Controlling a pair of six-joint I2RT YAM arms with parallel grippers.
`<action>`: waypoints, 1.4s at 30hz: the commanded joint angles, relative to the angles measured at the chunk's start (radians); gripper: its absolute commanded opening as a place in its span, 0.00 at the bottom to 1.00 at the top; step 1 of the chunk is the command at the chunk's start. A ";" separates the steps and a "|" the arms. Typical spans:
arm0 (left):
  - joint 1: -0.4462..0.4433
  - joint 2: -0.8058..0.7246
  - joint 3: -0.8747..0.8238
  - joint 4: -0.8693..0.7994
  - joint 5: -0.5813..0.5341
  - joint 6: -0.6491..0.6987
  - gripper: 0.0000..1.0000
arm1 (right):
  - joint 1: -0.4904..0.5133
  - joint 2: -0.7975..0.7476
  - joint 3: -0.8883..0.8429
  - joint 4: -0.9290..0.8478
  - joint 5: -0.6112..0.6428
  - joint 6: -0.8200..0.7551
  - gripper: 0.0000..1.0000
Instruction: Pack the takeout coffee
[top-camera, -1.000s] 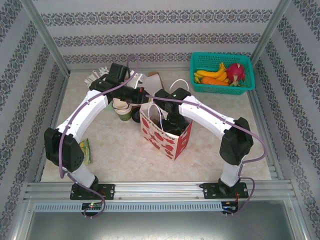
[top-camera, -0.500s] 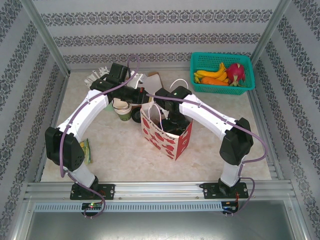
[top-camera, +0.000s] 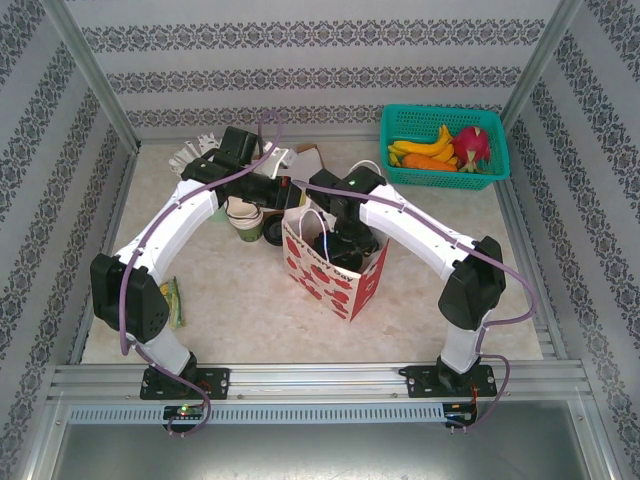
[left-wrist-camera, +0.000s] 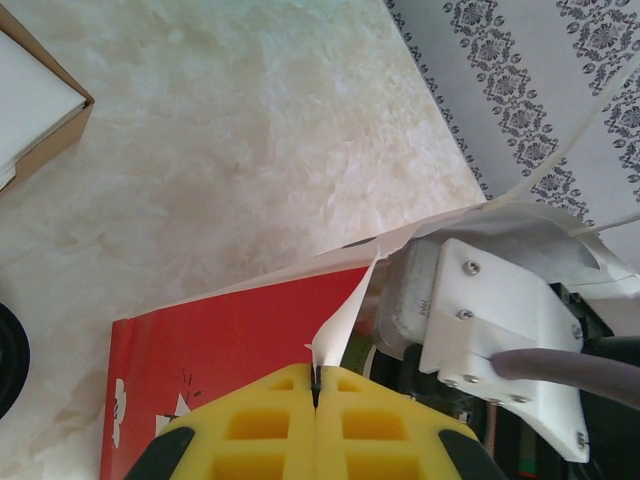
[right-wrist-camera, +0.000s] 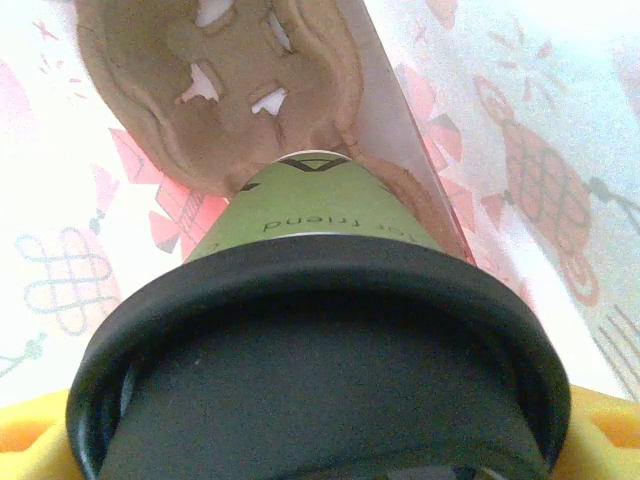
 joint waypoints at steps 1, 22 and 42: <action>-0.008 -0.023 0.010 -0.007 -0.017 0.040 0.00 | -0.001 -0.015 0.030 -0.056 0.020 0.015 0.61; -0.008 -0.022 0.013 -0.011 -0.044 0.036 0.00 | -0.008 -0.036 -0.082 -0.018 0.010 0.006 0.61; -0.008 -0.009 0.024 -0.013 -0.039 0.035 0.00 | -0.012 -0.035 -0.092 -0.019 0.014 0.004 0.61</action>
